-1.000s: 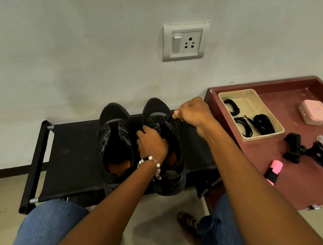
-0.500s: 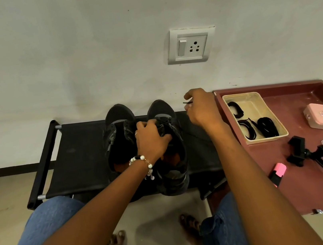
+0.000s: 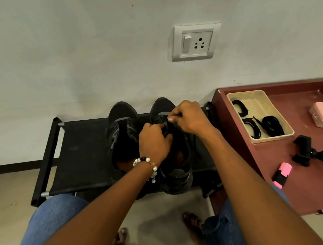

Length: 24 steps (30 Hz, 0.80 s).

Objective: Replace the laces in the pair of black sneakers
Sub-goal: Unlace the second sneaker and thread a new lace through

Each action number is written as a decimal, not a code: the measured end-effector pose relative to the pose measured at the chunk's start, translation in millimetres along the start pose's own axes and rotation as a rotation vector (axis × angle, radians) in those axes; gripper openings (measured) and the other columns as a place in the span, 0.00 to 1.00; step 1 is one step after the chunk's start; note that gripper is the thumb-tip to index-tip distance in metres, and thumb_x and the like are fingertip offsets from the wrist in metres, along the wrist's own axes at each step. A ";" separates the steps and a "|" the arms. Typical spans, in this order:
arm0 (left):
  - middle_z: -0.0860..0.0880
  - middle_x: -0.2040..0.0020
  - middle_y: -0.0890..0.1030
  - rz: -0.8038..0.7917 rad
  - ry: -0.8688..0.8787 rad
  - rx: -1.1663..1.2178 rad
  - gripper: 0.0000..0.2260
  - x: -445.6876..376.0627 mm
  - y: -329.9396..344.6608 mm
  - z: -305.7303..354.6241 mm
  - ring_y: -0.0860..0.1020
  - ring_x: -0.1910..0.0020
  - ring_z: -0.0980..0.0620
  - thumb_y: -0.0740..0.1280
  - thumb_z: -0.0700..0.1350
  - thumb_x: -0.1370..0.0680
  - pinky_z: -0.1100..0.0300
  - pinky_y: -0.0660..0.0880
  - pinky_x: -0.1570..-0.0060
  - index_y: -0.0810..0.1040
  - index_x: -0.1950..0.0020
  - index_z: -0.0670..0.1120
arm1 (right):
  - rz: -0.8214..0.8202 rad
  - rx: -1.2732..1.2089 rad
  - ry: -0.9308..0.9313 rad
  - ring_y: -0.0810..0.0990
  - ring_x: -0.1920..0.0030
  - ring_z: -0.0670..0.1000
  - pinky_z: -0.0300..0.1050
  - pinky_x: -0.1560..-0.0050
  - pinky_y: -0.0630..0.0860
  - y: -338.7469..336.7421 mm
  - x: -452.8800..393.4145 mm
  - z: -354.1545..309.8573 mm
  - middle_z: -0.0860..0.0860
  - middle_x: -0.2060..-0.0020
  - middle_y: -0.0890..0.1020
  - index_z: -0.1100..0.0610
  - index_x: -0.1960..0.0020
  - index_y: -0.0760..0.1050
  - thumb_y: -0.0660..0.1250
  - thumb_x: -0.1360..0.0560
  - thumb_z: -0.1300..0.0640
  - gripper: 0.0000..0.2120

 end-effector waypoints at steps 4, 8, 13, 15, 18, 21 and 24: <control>0.45 0.54 0.80 0.010 -0.014 0.033 0.14 -0.4 -4.4 -0.2 0.79 0.56 0.46 0.70 0.49 0.26 0.50 0.78 0.53 0.81 0.41 0.49 | 0.042 0.007 0.010 0.82 0.53 0.51 0.41 0.51 0.76 1.3 0.2 5.4 0.53 0.55 0.85 0.59 0.55 0.85 0.72 0.26 0.60 0.03; 0.45 0.50 0.81 0.019 -0.040 0.070 0.15 -1.2 -6.3 -2.1 0.79 0.51 0.46 0.69 0.47 0.25 0.50 0.78 0.51 0.80 0.39 0.49 | 0.019 0.078 0.026 0.81 0.55 0.54 0.50 0.51 0.80 12.4 1.1 8.7 0.54 0.57 0.83 0.59 0.57 0.82 0.69 0.24 0.59 0.05; 0.45 0.49 0.83 0.031 -0.059 0.119 0.13 -0.8 -11.8 -1.1 0.80 0.49 0.47 0.68 0.44 0.24 0.54 0.77 0.53 0.81 0.40 0.47 | 0.028 0.119 0.075 0.81 0.54 0.56 0.51 0.54 0.80 21.8 -2.6 14.1 0.54 0.55 0.83 0.58 0.56 0.81 0.67 0.24 0.57 0.06; 0.45 0.49 0.83 0.035 -0.069 0.128 0.12 0.2 -14.3 -0.4 0.80 0.49 0.46 0.67 0.43 0.23 0.56 0.75 0.54 0.82 0.40 0.46 | 0.033 0.158 0.083 0.81 0.54 0.58 0.54 0.53 0.80 24.8 -4.0 12.6 0.55 0.55 0.82 0.59 0.55 0.80 0.67 0.24 0.57 0.06; 0.45 0.50 0.84 0.027 -0.087 0.128 0.11 0.7 -17.0 0.1 0.80 0.50 0.47 0.67 0.44 0.23 0.57 0.74 0.56 0.82 0.41 0.47 | 0.052 0.133 0.109 0.80 0.54 0.57 0.56 0.51 0.80 28.6 -3.7 12.7 0.55 0.55 0.82 0.59 0.54 0.81 0.66 0.24 0.57 0.06; 0.46 0.52 0.84 -0.010 -0.091 0.137 0.11 0.4 -16.4 0.0 0.80 0.51 0.47 0.68 0.44 0.23 0.56 0.77 0.55 0.82 0.42 0.48 | 0.057 -0.075 0.211 0.80 0.54 0.56 0.57 0.49 0.79 36.0 -4.1 26.9 0.54 0.57 0.83 0.60 0.58 0.81 0.65 0.25 0.59 0.08; 0.44 0.53 0.84 -0.101 -0.097 0.187 0.10 -3.4 -12.9 -0.9 0.81 0.52 0.47 0.70 0.47 0.24 0.50 0.79 0.50 0.84 0.46 0.47 | 0.052 -0.367 0.357 0.81 0.54 0.55 0.53 0.50 0.80 42.6 -2.6 43.2 0.58 0.58 0.84 0.66 0.59 0.81 0.67 0.26 0.62 0.08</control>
Point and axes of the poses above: each hand's wrist, its own x-axis away from the middle knuckle, its own y-axis out of the palm, z = x × y, the point moved 9 cm from there along -x, towards the middle knuckle
